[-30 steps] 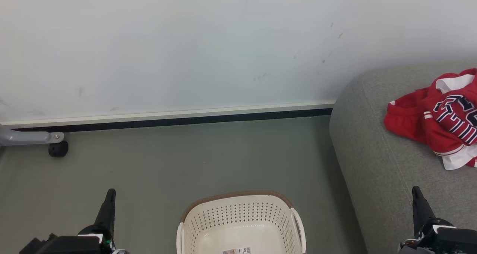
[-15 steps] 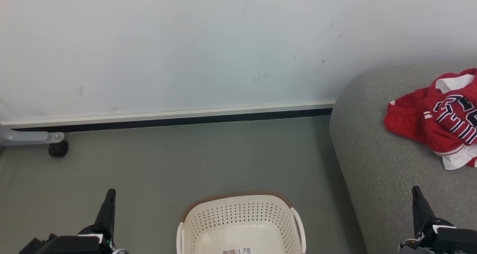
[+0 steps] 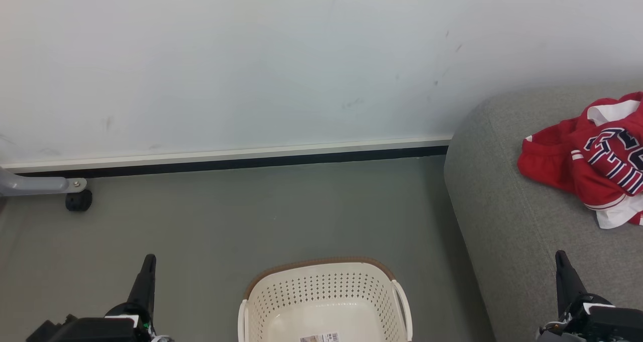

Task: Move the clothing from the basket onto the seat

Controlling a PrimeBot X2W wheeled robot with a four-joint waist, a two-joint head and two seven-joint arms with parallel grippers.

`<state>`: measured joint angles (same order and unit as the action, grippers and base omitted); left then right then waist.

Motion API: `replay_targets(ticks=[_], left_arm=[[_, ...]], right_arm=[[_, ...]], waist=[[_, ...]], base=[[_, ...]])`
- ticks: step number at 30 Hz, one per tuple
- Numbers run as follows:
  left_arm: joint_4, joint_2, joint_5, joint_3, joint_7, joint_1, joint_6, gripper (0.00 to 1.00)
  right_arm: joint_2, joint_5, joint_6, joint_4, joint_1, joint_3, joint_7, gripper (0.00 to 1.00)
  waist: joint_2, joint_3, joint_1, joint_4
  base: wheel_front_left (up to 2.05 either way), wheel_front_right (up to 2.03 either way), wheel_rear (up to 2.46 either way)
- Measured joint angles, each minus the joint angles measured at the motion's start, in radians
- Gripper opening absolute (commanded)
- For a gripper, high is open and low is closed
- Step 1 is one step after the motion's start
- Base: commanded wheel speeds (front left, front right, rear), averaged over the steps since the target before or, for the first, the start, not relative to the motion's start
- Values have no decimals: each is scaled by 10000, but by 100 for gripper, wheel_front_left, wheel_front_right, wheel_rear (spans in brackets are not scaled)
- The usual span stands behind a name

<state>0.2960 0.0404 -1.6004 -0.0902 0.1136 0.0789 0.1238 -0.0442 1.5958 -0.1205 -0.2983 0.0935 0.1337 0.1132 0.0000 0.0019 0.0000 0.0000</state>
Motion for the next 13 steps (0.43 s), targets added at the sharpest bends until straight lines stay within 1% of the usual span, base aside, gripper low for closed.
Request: replay_targets(ticks=[13], left_arm=[[-2,0,0,0,0,0,0,0]], right_arm=[[0,0,0,0,0,0,0,0]], waist=[[0,0,0,0]], base=[[0,0,0]])
